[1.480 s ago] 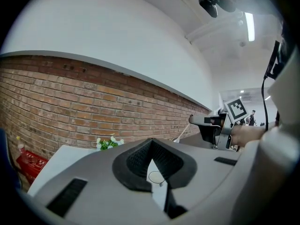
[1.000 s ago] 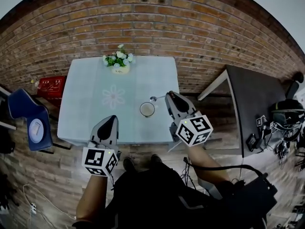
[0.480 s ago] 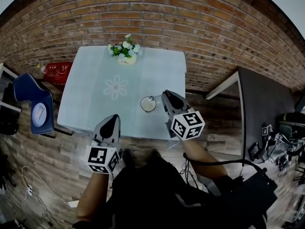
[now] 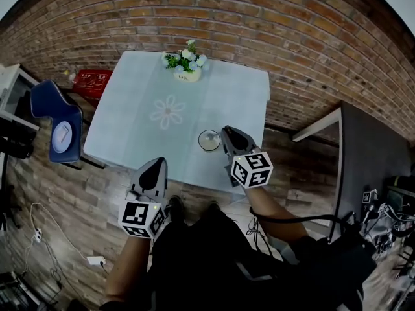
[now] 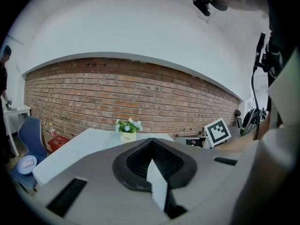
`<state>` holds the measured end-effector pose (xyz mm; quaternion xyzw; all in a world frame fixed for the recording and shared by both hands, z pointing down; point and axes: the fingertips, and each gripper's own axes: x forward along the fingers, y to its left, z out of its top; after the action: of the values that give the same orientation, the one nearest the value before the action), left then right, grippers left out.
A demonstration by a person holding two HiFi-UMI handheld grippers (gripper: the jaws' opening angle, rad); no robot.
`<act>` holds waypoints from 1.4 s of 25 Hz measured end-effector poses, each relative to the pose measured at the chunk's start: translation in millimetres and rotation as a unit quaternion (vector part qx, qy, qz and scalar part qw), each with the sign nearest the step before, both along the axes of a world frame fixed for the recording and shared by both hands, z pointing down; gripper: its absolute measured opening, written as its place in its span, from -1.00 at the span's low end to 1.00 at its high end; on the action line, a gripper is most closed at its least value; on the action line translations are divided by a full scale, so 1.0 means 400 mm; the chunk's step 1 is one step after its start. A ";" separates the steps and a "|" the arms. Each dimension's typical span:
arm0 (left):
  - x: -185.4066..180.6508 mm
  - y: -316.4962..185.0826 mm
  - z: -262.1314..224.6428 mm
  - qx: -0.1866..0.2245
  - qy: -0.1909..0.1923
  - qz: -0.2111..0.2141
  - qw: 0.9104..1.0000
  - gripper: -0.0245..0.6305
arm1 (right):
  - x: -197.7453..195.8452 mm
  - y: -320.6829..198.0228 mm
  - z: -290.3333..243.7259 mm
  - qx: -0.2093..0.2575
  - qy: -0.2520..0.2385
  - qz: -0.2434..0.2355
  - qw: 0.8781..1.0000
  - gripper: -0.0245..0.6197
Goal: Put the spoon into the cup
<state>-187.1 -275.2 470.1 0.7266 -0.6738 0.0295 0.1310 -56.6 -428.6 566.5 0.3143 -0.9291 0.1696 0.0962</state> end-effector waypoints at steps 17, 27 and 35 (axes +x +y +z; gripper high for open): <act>-0.001 0.033 0.034 -0.019 -0.003 -0.055 0.998 -0.90 | -0.049 0.000 0.166 -0.033 0.040 -0.045 0.998 -0.77; -0.005 0.040 0.047 -0.027 -0.002 -0.060 0.998 -0.90 | -0.041 -0.011 0.178 -0.017 0.061 -0.027 0.998 -0.76; 0.005 0.027 0.031 -0.021 -0.009 -0.036 0.999 -0.90 | -0.030 -0.009 0.166 -0.022 0.062 -0.012 0.998 -0.57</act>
<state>-185.0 -264.3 482.7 0.6983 -0.7002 0.0460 0.1412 -68.5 -432.2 632.8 0.3107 -0.9212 0.1685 0.1629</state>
